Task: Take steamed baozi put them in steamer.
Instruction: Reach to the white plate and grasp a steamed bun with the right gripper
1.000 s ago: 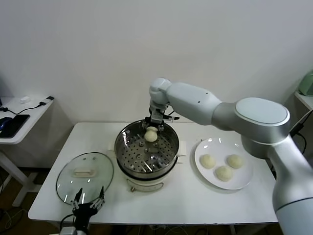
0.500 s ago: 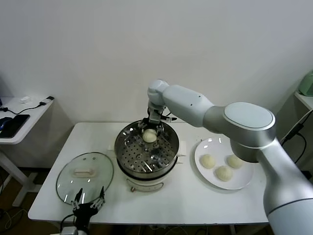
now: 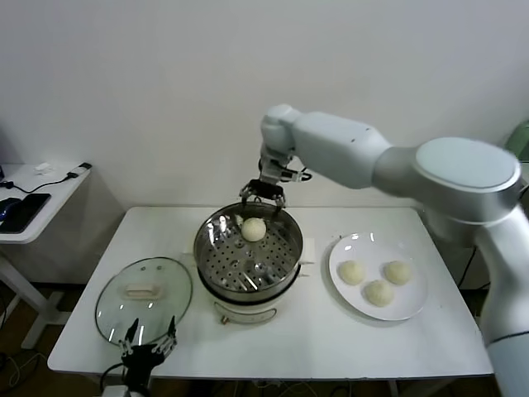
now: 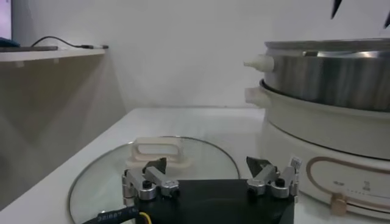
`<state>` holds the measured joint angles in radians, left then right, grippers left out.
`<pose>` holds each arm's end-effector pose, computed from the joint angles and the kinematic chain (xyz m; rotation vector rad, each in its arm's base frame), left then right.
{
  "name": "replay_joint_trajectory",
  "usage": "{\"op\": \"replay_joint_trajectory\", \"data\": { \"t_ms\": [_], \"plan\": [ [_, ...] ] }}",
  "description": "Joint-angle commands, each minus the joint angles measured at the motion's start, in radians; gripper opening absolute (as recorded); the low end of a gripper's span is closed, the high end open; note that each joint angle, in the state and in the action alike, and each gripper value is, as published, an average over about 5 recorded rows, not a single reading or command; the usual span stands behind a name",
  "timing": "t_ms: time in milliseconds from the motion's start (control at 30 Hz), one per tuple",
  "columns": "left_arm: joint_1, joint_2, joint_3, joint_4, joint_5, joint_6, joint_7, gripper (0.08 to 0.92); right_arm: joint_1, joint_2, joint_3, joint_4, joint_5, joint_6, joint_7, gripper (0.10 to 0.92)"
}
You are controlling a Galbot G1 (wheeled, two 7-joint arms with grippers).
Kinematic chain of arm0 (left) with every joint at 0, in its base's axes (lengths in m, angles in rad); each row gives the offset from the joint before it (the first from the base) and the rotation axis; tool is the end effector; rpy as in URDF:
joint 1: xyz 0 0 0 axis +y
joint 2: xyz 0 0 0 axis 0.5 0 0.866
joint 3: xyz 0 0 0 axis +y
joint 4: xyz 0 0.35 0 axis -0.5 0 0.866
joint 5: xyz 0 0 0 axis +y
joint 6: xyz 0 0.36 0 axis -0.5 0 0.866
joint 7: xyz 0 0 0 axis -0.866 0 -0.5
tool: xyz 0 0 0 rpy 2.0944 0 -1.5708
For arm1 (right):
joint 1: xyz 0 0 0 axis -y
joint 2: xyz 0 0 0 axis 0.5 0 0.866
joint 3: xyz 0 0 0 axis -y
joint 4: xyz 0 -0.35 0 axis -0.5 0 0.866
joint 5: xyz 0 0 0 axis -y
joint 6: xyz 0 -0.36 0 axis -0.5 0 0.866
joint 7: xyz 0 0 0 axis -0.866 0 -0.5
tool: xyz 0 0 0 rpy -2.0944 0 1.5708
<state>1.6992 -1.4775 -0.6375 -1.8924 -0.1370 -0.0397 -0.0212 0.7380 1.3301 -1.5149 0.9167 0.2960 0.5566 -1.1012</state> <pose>0.1292 0.0607 -0.3900 0.1443 -2.8582 -0.0072 0.6268 0.1120 0.0047 2.0163 -0.6873 2.1382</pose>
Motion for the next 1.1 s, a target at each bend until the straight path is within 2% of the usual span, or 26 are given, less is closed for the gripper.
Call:
{"op": "replay_joint_trajectory", "data": {
  "t_ms": [33, 200, 400, 733, 1100],
  "plan": [
    [-0.002, -0.002, 0.002, 0.002, 0.000, -0.003, -0.003, 0.823, 0.177, -0.361, -0.255, 0.287, 0.266, -0.458, 0.064, 0.823],
    [-0.006, -0.002, 0.008, 0.008, 0.001, -0.006, -0.002, 0.823, 0.128, -0.492, -0.312, 0.370, 0.282, -0.663, 0.157, 0.823],
    [-0.012, 0.001, 0.009, 0.014, 0.001, -0.006, 0.003, 0.823, 0.002, -0.545, -0.281, 0.372, 0.298, -0.778, 0.197, 0.823],
    [-0.016, 0.003, 0.005, 0.026, 0.003, -0.006, 0.013, 0.823, -0.261, -0.478, -0.102, 0.218, 0.263, -0.813, 0.197, 0.823],
    [-0.014, 0.006, 0.005, 0.040, 0.007, -0.008, 0.013, 0.823, -0.387, -0.409, -0.014, 0.112, 0.214, -0.824, 0.217, 0.823]
  ]
}}
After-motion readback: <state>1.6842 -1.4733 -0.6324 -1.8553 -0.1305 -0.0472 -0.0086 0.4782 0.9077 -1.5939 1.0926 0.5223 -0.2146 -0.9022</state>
